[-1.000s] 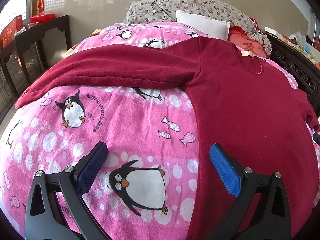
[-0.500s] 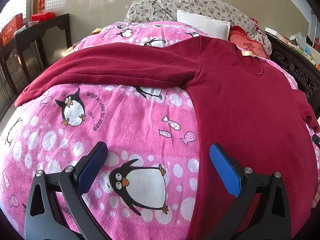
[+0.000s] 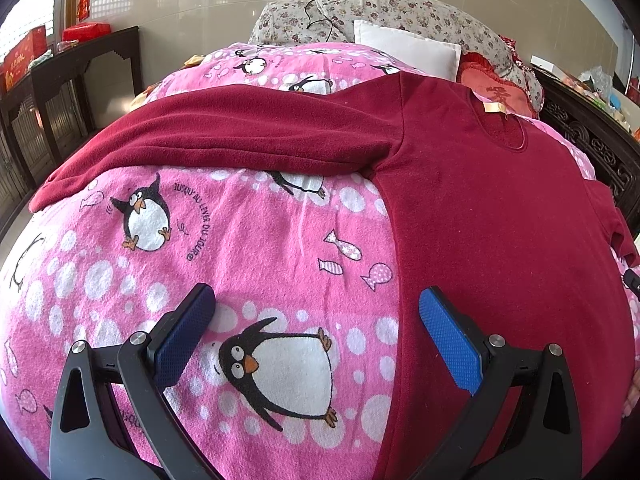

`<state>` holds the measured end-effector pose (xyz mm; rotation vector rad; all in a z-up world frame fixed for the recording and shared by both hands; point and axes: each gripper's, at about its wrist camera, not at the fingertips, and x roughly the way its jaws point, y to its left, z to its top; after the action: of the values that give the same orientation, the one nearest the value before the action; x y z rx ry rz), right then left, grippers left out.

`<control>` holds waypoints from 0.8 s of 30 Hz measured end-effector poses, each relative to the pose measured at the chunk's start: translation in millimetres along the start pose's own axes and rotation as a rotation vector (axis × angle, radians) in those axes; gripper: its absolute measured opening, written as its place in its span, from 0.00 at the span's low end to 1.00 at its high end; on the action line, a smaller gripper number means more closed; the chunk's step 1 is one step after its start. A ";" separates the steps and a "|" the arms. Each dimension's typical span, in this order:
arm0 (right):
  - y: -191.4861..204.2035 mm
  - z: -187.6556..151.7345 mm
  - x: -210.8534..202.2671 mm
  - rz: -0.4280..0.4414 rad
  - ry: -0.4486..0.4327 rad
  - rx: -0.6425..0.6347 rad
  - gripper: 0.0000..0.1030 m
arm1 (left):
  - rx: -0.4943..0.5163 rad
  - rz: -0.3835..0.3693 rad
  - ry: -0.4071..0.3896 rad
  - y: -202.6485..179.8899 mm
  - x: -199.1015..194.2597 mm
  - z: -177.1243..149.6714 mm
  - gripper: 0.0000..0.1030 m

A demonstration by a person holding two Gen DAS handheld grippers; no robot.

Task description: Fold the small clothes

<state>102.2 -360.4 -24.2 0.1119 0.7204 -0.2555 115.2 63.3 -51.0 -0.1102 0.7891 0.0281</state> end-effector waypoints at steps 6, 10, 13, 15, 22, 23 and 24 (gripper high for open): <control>4.2 -0.5 0.2 -0.003 0.003 -0.023 0.90 | -0.002 0.005 -0.001 0.6 0.5 -1.5 1.00; 9.2 -1.2 0.3 -0.011 0.001 -0.049 0.90 | -0.001 0.005 0.001 0.3 1.1 -1.6 1.00; 11.8 -1.5 0.7 -0.017 0.000 -0.061 0.90 | 0.000 0.006 0.008 -0.4 2.9 -0.7 1.00; 13.7 -1.4 1.6 -0.020 0.005 -0.068 0.90 | -0.002 0.006 0.013 -0.7 4.6 0.7 1.00; 21.1 -2.3 3.7 -0.034 0.011 -0.106 0.90 | -0.055 -0.046 0.024 17.9 -9.9 28.6 0.99; 21.3 -2.7 3.5 -0.034 0.011 -0.110 0.90 | -0.094 -0.074 0.002 33.3 -22.0 39.2 0.99; 21.6 -3.2 3.1 -0.036 0.010 -0.113 0.90 | -0.119 -0.093 -0.004 43.8 -28.3 45.1 0.99</control>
<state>108.2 -339.6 -28.3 -0.0071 0.7460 -0.2478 124.3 112.2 -3.3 -0.2594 0.7772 -0.0129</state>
